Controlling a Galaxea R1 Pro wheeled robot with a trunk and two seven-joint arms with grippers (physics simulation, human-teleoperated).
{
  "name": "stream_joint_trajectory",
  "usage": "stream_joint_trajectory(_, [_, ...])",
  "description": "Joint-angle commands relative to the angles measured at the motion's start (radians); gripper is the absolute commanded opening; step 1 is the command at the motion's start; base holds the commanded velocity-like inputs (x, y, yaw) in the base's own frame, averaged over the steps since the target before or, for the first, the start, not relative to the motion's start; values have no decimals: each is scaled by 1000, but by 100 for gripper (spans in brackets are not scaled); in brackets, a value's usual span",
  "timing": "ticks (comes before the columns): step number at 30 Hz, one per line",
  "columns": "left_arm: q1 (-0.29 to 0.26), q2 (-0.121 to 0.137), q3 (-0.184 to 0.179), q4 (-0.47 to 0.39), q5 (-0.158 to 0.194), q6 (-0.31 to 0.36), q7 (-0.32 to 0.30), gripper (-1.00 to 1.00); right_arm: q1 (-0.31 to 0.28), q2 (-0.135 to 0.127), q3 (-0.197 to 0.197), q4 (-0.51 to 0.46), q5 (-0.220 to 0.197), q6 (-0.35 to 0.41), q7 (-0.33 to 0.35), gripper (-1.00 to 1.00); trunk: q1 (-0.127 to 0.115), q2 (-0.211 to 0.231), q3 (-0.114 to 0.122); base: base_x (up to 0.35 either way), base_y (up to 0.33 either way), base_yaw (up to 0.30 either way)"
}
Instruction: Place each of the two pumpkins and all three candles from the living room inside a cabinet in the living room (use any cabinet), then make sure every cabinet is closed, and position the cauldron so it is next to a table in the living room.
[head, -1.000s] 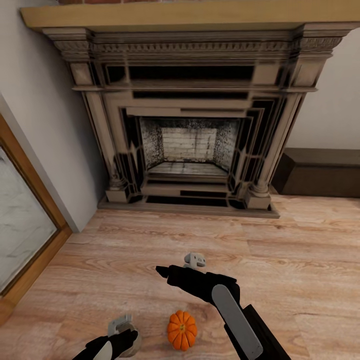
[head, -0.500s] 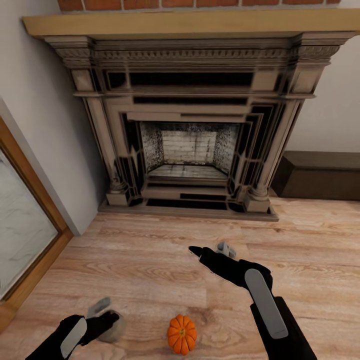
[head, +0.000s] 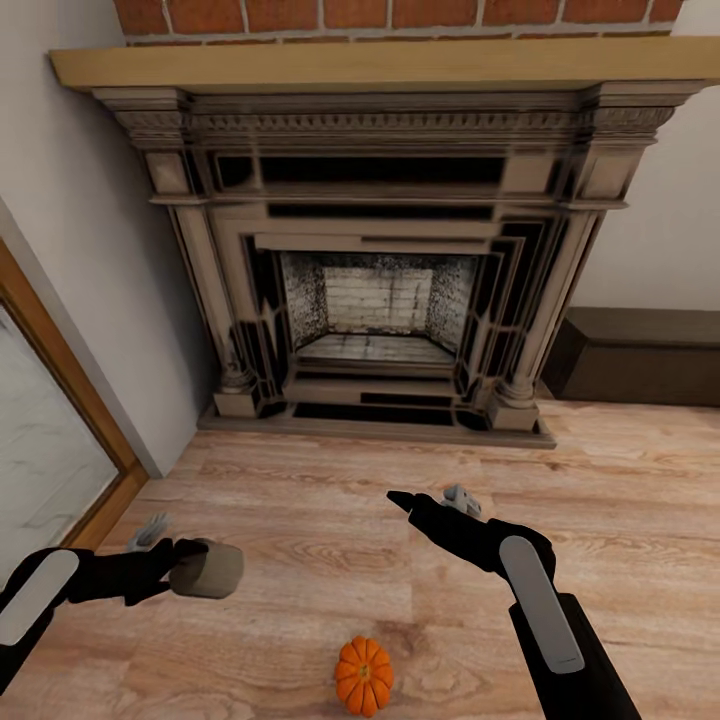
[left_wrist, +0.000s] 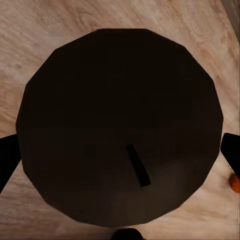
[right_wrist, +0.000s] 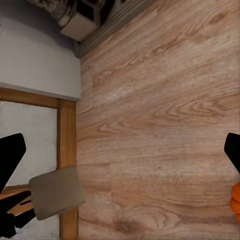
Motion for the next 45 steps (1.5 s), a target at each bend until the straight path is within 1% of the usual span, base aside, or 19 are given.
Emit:
stream_joint_trajectory(1, [0,0,-2,-1,4,2,3,-100,-1,0,0,0,-11,2,-10,100,-4,7,2,0,0,0])
stream_joint_trajectory(7, [0,-3,-2,-2,7,2,3,-100,-1,0,-1,2,-10,-1,-10,100,-27,49,22,-64,0,-40])
stream_joint_trajectory(20, [0,-7,-6,-14,8,2,3,-100,-1,0,-2,8,-13,-1,-10,100,-77,140,75,-315,0,-236])
stream_joint_trajectory(22, [0,-7,-6,-14,9,2,3,-100,-1,0,-7,10,-13,-1,-10,100,-77,140,76,-332,0,-251])
stream_joint_trajectory(27, [0,-7,-9,-15,7,2,3,-100,-1,0,-52,15,-14,1,-7,100,-77,140,81,-331,0,-251])
stream_joint_trajectory(30, [0,-7,-16,-16,4,1,4,-100,-1,0,-69,28,-14,2,-4,100,-77,140,84,-255,0,-251])
stream_joint_trajectory(35, [0,-6,-21,-30,0,1,6,-100,-1,0,-76,46,-16,2,-3,100,-77,140,88,-56,0,-251])
stream_joint_trajectory(38, [0,-5,-22,-33,0,1,7,-100,-1,-1,-77,57,-29,1,-3,100,-77,140,91,4,-2,-251])
stream_joint_trajectory(45, [0,-5,-22,-36,-2,1,7,-100,-1,-4,-77,71,-37,0,-3,100,-77,140,97,146,-106,-251])
